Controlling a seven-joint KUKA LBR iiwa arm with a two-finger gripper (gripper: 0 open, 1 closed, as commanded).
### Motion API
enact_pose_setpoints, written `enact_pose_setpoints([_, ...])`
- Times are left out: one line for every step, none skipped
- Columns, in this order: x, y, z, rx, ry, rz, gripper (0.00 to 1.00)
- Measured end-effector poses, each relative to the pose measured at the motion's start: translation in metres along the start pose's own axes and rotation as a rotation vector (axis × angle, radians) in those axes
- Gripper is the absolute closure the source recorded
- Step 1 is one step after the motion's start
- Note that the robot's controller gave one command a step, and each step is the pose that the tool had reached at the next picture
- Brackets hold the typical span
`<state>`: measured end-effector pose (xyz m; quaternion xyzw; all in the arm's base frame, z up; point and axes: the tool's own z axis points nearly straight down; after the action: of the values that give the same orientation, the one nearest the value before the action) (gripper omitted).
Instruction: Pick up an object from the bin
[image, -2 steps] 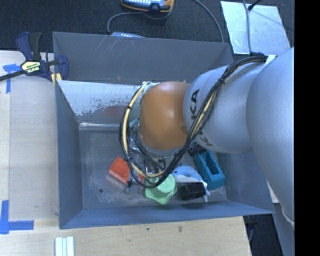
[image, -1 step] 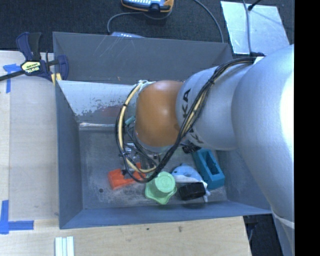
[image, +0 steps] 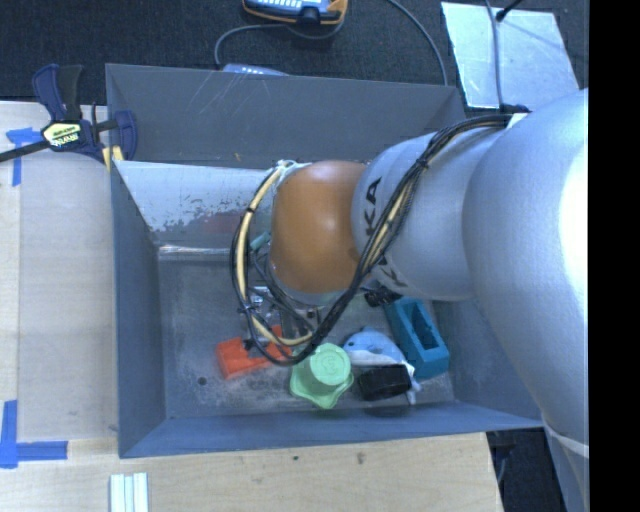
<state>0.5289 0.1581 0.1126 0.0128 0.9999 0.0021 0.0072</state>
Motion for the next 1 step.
enact_pose_setpoints([0.0004,0.0001,-0.001,0.0,0.0,0.0,1.0])
